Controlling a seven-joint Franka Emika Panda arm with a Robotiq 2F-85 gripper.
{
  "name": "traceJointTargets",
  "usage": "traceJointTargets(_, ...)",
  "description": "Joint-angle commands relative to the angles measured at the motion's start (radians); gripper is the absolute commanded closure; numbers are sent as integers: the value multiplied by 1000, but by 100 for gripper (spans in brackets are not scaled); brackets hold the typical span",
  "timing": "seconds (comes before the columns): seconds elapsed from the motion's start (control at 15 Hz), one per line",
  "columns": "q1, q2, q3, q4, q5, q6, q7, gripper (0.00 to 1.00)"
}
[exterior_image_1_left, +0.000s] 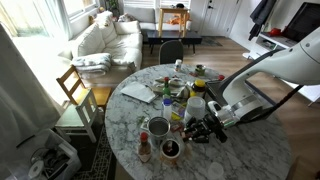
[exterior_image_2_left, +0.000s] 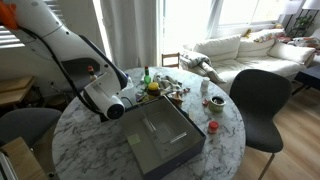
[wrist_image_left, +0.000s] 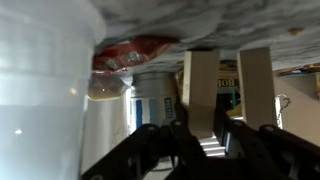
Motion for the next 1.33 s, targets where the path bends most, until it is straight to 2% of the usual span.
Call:
traceJointTargets(0.0, -21, 85, -1, -8, 18, -29, -68, 92)
traceJointTargets(0.27, -22, 82, -7, -23, 8, -31, -61, 92)
traceJointTargets(0.33, -23, 79, -8, -27, 5, -36, -61, 65)
traceJointTargets(0.4, -25, 78, -10, -30, 8, -36, -63, 57)
traceJointTargets(0.47, -25, 82, -12, -38, 4, -35, -65, 85)
traceJointTargets(0.6, -22, 71, -20, -22, -20, -30, -27, 96)
traceJointTargets(0.67, -22, 72, -20, -20, -26, -30, -14, 93)
traceJointTargets(0.73, -26, 87, -16, -40, -10, -36, -59, 93)
traceJointTargets(0.87, -25, 66, -21, -19, -27, -30, -16, 93)
traceJointTargets(0.93, -30, 82, -19, -41, -7, -35, -67, 93)
traceJointTargets(1.0, -28, 62, -24, -25, -24, -28, -26, 93)
traceJointTargets(1.27, -31, 26, -48, -63, -37, 1, -32, 93)
